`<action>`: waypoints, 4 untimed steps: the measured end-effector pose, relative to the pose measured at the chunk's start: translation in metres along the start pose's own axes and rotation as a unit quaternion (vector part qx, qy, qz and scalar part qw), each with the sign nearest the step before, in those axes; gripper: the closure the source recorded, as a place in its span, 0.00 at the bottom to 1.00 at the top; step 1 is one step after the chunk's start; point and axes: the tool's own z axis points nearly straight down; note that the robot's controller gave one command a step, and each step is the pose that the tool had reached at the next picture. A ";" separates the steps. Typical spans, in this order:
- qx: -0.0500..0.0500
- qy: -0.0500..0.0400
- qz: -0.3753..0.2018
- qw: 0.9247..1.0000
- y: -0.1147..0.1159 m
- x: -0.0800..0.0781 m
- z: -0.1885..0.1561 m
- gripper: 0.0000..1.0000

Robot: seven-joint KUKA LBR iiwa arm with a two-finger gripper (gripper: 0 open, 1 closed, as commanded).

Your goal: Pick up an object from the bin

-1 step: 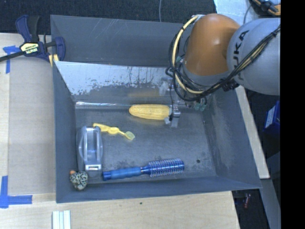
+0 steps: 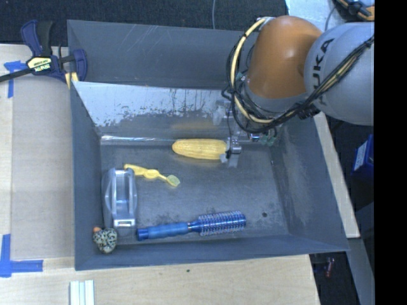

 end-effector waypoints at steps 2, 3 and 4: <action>0.000 -0.009 -0.014 1.000 0.010 -0.001 0.017 0.00; 0.001 0.003 0.067 0.998 -0.003 0.003 0.066 0.00; 0.000 -0.004 0.041 0.999 -0.004 0.001 0.094 0.00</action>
Offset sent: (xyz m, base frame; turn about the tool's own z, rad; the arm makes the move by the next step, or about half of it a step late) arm -0.0004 0.0100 -0.0193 -0.0274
